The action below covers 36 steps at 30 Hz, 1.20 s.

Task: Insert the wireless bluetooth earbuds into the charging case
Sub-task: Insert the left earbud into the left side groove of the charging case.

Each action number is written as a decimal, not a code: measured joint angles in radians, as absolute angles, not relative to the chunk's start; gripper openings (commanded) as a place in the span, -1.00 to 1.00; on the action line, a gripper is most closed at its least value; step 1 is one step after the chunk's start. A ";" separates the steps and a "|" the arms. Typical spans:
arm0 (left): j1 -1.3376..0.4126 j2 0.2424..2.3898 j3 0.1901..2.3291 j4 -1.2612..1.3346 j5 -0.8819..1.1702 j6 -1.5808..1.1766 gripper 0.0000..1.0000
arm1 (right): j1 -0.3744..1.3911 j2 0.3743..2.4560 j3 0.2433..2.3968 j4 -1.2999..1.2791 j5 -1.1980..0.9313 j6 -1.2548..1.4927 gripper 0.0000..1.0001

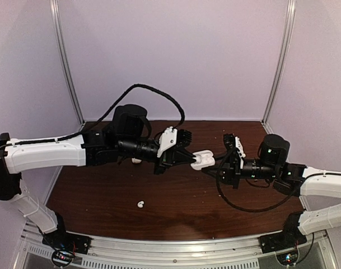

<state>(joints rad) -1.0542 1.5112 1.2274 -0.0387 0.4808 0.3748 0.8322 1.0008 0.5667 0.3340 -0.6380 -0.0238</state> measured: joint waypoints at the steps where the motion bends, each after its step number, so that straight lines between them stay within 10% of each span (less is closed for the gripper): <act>1: -1.055 1.512 1.229 -0.039 0.481 0.374 -0.96 | 0.833 1.001 0.567 0.334 -0.638 -0.024 -1.00; 36: -1.056 1.566 1.289 -0.083 0.487 0.295 -0.84 | 0.834 0.962 0.552 0.327 -0.600 -0.032 -1.00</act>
